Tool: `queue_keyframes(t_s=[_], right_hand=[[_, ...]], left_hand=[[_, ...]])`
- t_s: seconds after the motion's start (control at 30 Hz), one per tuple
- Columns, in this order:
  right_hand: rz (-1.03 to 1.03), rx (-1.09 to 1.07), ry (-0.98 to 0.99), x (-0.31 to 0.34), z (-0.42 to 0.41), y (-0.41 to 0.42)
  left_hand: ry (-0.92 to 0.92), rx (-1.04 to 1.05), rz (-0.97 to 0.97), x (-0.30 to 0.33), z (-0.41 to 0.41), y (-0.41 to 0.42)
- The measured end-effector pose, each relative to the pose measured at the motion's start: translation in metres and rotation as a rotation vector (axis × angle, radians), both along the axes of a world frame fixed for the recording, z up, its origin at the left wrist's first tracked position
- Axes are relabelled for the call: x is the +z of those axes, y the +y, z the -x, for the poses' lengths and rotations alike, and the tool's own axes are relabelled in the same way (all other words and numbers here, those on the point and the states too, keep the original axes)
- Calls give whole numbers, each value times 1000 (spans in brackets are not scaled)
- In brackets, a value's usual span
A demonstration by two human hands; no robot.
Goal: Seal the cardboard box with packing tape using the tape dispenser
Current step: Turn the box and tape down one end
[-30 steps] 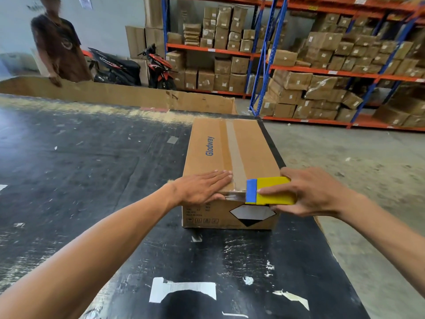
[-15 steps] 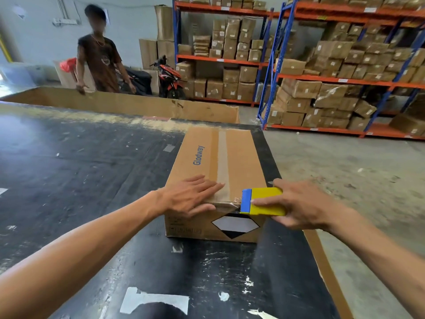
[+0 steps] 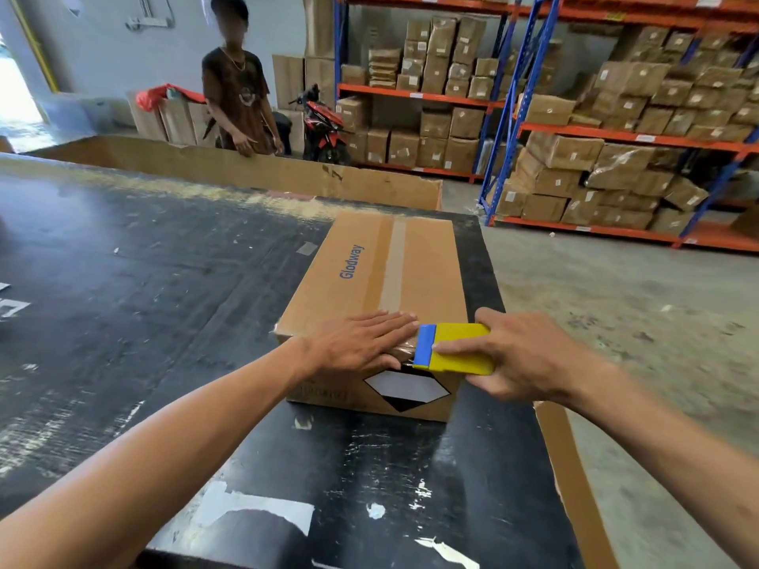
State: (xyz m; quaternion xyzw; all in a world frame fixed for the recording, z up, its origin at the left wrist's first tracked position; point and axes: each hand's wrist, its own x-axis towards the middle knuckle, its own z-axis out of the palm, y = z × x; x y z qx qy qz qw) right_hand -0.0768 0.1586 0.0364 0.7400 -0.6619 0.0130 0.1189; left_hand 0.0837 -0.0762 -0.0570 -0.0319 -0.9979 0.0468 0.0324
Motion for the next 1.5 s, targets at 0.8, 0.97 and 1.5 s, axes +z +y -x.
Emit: queue_keyframes(t_s=[0.8,0.97,1.5], right_hand=[[-35,64,-7,-7,52,30],[-17,108,2,-10,56,37],[11,86,87,-35,81,53]], left_hand=[[33,8,16,-3,43,33],[55,-18,29,-5,42,29],[94,-10,71,-9,41,29]])
